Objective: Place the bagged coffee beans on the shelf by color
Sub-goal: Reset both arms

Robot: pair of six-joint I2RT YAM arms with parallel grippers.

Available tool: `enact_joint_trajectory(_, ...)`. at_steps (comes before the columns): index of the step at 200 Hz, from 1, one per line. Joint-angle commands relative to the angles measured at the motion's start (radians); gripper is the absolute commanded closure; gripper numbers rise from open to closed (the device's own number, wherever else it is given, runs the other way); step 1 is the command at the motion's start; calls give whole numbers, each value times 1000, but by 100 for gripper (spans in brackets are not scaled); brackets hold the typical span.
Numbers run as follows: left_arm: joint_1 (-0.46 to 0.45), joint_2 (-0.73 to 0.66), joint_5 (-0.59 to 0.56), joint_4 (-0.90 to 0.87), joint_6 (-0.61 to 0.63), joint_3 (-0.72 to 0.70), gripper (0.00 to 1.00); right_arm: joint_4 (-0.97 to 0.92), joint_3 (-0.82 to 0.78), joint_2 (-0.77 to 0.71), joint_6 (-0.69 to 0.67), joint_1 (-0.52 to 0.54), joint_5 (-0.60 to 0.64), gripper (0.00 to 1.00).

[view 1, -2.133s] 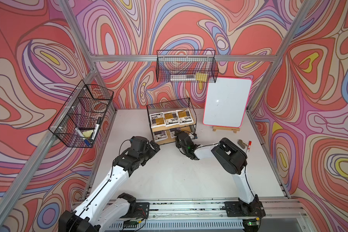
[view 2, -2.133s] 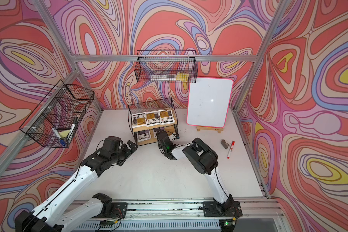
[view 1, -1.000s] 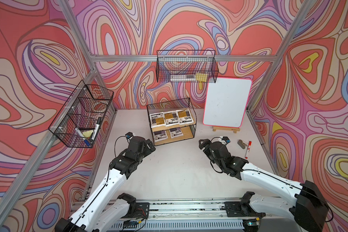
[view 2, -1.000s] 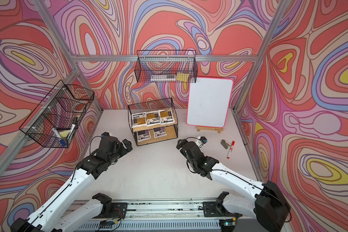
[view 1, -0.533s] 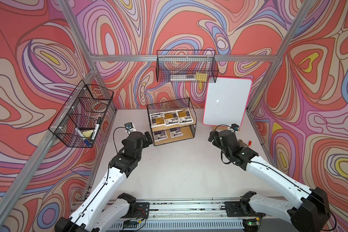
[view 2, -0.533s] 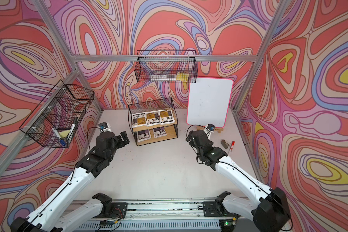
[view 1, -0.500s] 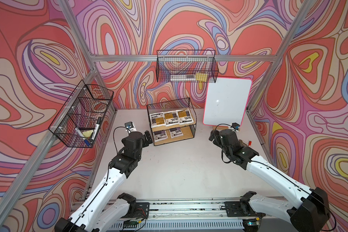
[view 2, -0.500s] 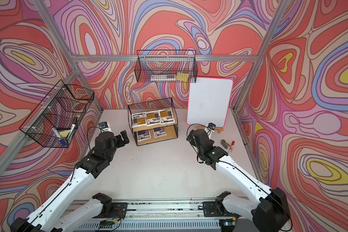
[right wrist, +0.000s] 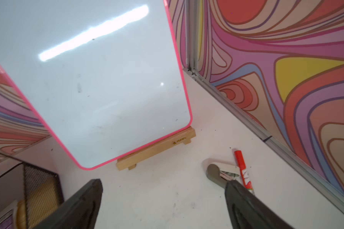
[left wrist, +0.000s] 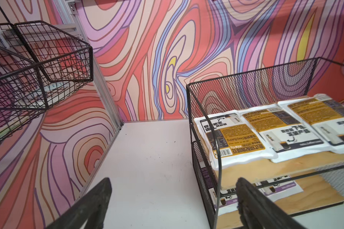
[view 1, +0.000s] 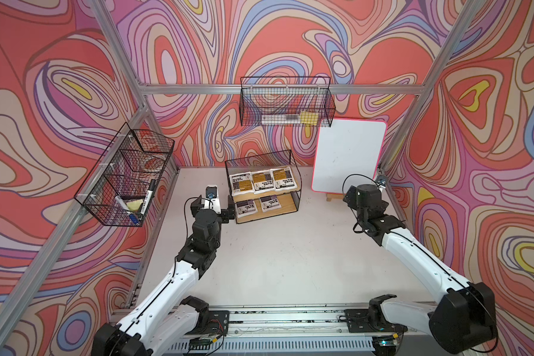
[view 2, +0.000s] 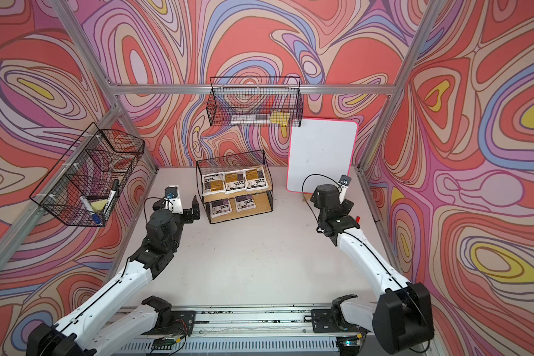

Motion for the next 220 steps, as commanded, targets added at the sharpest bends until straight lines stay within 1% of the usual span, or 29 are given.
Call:
enact_joint_trajectory(1, 18, 89, -34, 119, 79, -35, 1, 109, -53, 41, -57, -105, -36, 2)
enact_joint_trajectory(12, 25, 140, -39, 133, 85, -34, 1, 120, -59, 79, -73, -139, 2, 2)
enact_joint_trajectory(21, 38, 174, -42, 145, 73, -38, 1, 155, -66, 111, -127, -141, 67, 2)
enact_joint_trajectory(29, 54, 195, -39, 146, 47, -41, 1, 199, -84, 134, -156, -141, 101, 2)
enact_joint_trajectory(41, 82, 212, -26, 141, 3, -44, 1, 311, -126, 162, -202, -141, 112, 2)
enact_joint_trajectory(51, 105, 226, -11, 149, -14, -48, 1, 408, -163, 182, -213, -143, 114, 2)
enact_joint_trajectory(66, 130, 246, 5, 162, -16, -55, 1, 560, -217, 223, -230, -141, 79, 2)
enact_joint_trajectory(79, 151, 254, 12, 175, -20, -65, 1, 654, -252, 276, -243, -140, 34, 2)
enact_joint_trajectory(83, 158, 255, 15, 180, -21, -105, 1, 683, -262, 292, -251, -141, 18, 2)
enact_joint_trajectory(99, 176, 265, 27, 212, -32, -155, 1, 801, -312, 358, -267, -142, -33, 2)
enact_joint_trajectory(104, 181, 272, 33, 236, -39, -173, 1, 847, -328, 363, -292, -141, -27, 2)
enact_joint_trajectory(111, 190, 284, 58, 296, -46, -203, 1, 915, -359, 366, -303, -141, -74, 2)
enact_joint_trajectory(123, 199, 323, 85, 394, -35, -233, 1, 1053, -407, 390, -347, -140, -112, 2)
enact_joint_trajectory(131, 204, 362, 102, 445, -19, -243, 1, 1042, -418, 379, -354, -140, -178, 2)
enact_joint_trajectory(142, 214, 425, 145, 538, 1, -257, 1, 1133, -444, 399, -394, -141, -237, 2)
enact_joint_trajectory(153, 219, 487, 181, 573, 8, -252, 1, 1122, -440, 418, -403, -141, -303, 2)
enact_joint_trajectory(158, 222, 513, 189, 611, 18, -250, 1, 1166, -443, 457, -415, -140, -309, 2)
enact_joint_trajectory(162, 227, 522, 186, 605, 11, -240, 1, 1226, -444, 483, -426, -141, -307, 2)
enact_joint_trajectory(164, 231, 520, 193, 594, 6, -236, 1, 1221, -438, 483, -426, -141, -302, 2)
enact_joint_trajectory(168, 239, 512, 210, 561, -6, -225, 1, 1126, -423, 461, -405, -144, -322, 2)
enact_joint_trajectory(171, 247, 507, 224, 528, -12, -218, 1, 1092, -417, 450, -395, -150, -335, 2)
enact_joint_trajectory(179, 263, 507, 270, 502, -16, -210, 1, 1175, -431, 474, -411, -153, -336, 2)
enact_joint_trajectory(187, 279, 531, 318, 541, -17, -218, 1, 1116, -421, 459, -399, -153, -344, 2)
enact_joint_trajectory(193, 295, 555, 363, 558, -22, -224, 1, 1138, -421, 467, -402, -155, -343, 2)
enact_joint_trajectory(200, 306, 583, 386, 612, -18, -223, 1, 1142, -423, 469, -405, -154, -342, 2)
enact_joint_trajectory(206, 328, 563, 423, 533, -40, -200, 1, 1121, -420, 461, -399, -154, -345, 2)
enact_joint_trajectory(212, 350, 550, 455, 465, -59, -184, 1, 1141, -424, 466, -402, -154, -342, 2)
enact_joint_trajectory(220, 368, 574, 500, 550, -63, -206, 1, 1141, -426, 465, -403, -155, -342, 2)
